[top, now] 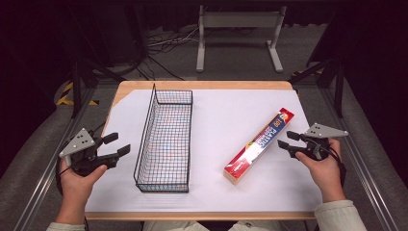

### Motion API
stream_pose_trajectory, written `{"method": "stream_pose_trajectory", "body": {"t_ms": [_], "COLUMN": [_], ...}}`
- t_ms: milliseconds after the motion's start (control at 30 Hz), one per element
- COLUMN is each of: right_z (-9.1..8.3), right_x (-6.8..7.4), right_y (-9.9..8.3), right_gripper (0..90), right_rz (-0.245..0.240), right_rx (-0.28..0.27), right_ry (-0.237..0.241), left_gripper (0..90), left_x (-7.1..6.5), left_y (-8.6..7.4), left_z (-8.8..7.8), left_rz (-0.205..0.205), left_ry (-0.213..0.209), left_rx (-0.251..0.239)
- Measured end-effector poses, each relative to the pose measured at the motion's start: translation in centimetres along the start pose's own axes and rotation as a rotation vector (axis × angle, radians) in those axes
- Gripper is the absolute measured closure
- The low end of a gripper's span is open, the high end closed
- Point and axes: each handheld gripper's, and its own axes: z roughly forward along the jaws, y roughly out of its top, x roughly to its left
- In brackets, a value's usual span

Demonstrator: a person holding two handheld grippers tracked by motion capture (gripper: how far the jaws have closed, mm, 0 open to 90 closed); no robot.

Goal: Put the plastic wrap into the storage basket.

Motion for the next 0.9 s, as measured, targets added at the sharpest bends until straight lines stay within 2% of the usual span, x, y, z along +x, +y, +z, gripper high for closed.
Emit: {"method": "stream_pose_trajectory", "body": {"t_ms": [100,167,200,300,367,400,500,600,633,667,733,767,800,900], "right_z": [-0.2,-0.1,0.2,1.1,1.8,2.1,3.2,3.4,4.7,5.2,5.6,6.5,6.5,7.8], "right_x": [0.4,0.6,1.1,2.4,3.1,3.5,4.7,5.0,6.2,6.6,7.1,8.1,8.1,9.5], "right_y": [1.0,1.2,1.6,2.7,3.3,3.7,4.9,5.1,6.1,6.3,6.5,7.0,7.0,7.4], "right_gripper": [45.5,44.7,44.4,45.7,45.1,46.5,50.3,51.0,57.1,58.8,60.5,61.8,61.8,66.7], "right_rz": [-0.003,-0.008,-0.019,-0.08,-0.102,-0.128,-0.147,-0.154,-0.136,-0.139,-0.146,-0.163,-0.163,-0.181], "right_rx": [-0.003,0.006,0.028,0.032,0.064,0.069,0.112,0.114,0.141,0.149,0.16,0.19,0.19,0.223], "right_ry": [0.032,0.041,0.059,0.084,0.099,0.096,0.125,0.135,0.193,0.212,0.225,0.24,0.24,0.266], "left_gripper": [33.9,33.5,32.8,32.2,31.7,31.4,30.7,30.4,30.3,30.3,30.2,30.0,30.0,29.9], "left_x": [0.1,0.0,0.0,-0.4,-0.6,-0.6,-0.8,-0.9,-1.1,-1.2,-1.2,-1.3,-1.4,-1.4], "left_y": [-0.1,-0.1,-0.1,0.0,0.1,0.1,0.1,0.2,0.2,0.2,0.3,0.3,0.3,0.4], "left_z": [0.2,0.3,0.4,0.7,0.7,0.7,0.8,0.7,0.7,0.7,0.7,0.7,0.7,0.5], "left_rz": [-0.012,-0.022,-0.02,-0.006,-0.001,-0.001,-0.009,-0.003,0.001,0.003,0.005,0.008,0.01,0.023], "left_ry": [0.029,0.03,0.027,0.027,0.023,0.022,0.02,0.018,0.017,0.019,0.019,0.02,0.021,0.037], "left_rx": [0.041,0.047,0.052,0.068,0.068,0.066,0.059,0.059,0.062,0.062,0.065,0.07,0.073,0.08]}}
